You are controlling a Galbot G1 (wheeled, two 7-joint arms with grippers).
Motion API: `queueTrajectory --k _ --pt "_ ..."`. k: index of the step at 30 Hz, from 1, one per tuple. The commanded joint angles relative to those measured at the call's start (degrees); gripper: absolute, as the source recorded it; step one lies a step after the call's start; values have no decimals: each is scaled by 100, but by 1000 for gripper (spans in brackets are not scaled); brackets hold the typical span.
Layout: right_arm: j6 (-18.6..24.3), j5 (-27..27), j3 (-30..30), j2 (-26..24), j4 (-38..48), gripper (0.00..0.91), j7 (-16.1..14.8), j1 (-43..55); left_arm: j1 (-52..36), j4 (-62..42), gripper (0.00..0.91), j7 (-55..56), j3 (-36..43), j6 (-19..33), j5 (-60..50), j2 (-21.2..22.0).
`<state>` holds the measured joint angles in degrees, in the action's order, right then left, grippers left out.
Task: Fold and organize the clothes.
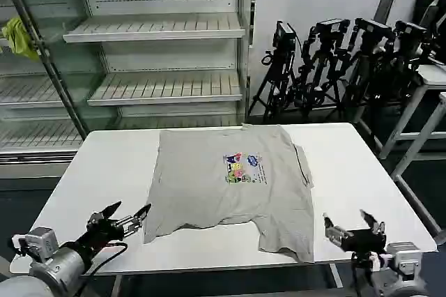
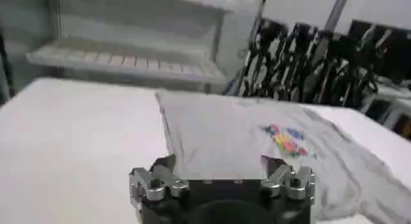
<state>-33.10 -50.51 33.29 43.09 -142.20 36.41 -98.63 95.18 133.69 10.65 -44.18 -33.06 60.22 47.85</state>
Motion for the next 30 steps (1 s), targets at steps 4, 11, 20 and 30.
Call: queueTrajectory --k 4,11,20,30 --pt "-7 13 -762 -147 205 907 135 76 61 -513 907 -82 637 2 -275 -103" --pt "-4 65 -826 -114 279 907 133 119 -16 -571 907 -135 800 1 -447 -46" --pt "-1 266 -962 -21 330 907 111 91 -6 -658 907 -223 926 4 -763 -29" --pt "0 517 -1163 96 407 907 85 82 -7 -644 675 -261 991 5 -948 20"
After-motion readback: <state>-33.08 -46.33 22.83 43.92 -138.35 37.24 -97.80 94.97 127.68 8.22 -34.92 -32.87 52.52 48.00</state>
